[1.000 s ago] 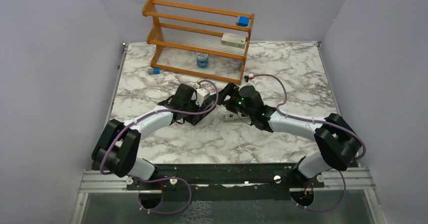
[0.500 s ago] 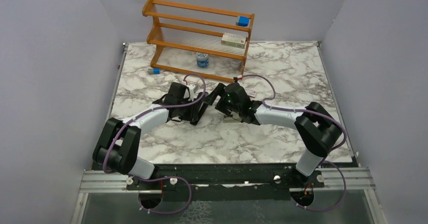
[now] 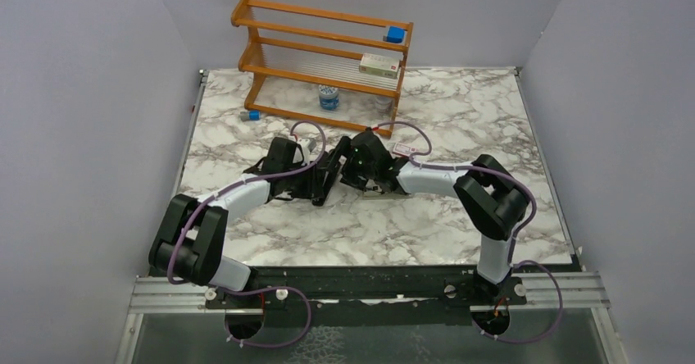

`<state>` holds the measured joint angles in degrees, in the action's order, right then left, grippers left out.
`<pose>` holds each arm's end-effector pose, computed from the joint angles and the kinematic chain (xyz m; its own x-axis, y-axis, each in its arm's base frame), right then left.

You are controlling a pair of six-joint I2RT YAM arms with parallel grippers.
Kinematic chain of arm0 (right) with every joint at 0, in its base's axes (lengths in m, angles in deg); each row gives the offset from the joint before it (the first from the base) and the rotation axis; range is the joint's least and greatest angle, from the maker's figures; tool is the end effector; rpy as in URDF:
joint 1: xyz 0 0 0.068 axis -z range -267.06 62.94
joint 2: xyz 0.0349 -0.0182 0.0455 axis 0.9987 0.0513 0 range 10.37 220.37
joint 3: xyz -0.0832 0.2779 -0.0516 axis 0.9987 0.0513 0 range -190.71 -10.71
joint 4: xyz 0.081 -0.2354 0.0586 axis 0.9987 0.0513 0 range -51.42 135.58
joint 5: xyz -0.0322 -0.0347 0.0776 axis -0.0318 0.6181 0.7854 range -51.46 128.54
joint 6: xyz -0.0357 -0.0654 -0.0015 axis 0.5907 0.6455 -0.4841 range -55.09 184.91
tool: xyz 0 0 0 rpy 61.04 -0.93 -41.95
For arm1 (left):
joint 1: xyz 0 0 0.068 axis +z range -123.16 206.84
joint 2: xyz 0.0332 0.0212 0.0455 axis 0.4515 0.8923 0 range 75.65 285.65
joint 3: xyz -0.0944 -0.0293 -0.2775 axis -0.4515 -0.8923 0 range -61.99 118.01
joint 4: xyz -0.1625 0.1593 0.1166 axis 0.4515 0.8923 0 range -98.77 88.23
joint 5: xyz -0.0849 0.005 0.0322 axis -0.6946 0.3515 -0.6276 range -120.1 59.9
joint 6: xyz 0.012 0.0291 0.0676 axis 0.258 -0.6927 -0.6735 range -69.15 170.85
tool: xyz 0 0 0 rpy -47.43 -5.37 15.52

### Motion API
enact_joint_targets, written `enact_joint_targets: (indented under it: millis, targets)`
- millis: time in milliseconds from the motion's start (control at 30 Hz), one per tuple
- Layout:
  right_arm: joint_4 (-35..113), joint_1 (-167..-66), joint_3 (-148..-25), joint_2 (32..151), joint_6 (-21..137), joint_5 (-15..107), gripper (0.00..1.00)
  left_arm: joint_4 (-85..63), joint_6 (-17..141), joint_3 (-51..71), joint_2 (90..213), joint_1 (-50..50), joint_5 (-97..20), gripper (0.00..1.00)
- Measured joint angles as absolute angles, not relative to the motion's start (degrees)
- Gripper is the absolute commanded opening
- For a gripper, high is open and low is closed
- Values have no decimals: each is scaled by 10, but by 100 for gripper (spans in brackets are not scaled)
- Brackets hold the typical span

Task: Load the staples into the stapler
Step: Close the stapler at the center of the board.

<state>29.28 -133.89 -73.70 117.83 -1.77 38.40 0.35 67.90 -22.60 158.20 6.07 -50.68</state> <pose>0.2944 0.3135 0.1837 -0.8245 0.4633 -0.3249 0.0737 0.6572 0.7501 0.2534 -0.1196 0.1730 -0.8634 0.0337 -0.5035 0.2926 0.8462 -0.4453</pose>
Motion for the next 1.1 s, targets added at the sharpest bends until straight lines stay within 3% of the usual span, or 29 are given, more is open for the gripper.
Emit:
enact_joint_targets:
  millis: [400, 600, 667, 700, 767, 800, 833, 933, 967, 1033, 1100]
  targets:
    - [318, -1339, -788, 1245, -47, 408, 92, -12, 695, -228, 1597, 77, -547, 0]
    - [313, -1339, -808, 1263, -63, 404, 86, -15, 697, -228, 1599, 78, -553, 0]
    - [311, -1339, -813, 1269, -64, 398, 74, -15, 696, -228, 1600, 78, -554, 0]
    - [310, -1339, -815, 1271, -64, 395, 56, -15, 696, -228, 1600, 78, -554, 0]
    - [309, -1339, -815, 1275, -62, 390, 8, -14, 695, -228, 1600, 78, -554, 0]
    - [309, -1339, -814, 1278, -55, 389, 1, -12, 694, -228, 1600, 78, -552, 0]
    - [300, -1339, -807, 1280, -51, 388, 1, -10, 693, -228, 1601, 80, -551, 0]
    - [264, -1339, -788, 1280, -47, 386, 4, -8, 686, -228, 1601, 84, -550, 0]
    - [254, -1339, -783, 1280, -47, 386, 15, -8, 684, -228, 1601, 83, -550, 0]
    - [242, -1339, -778, 1280, -47, 386, 48, -4, 680, -226, 1601, 83, -549, 0]
    - [236, -1339, -778, 1280, -43, 386, 66, 4, 676, -222, 1601, 83, -547, 0]
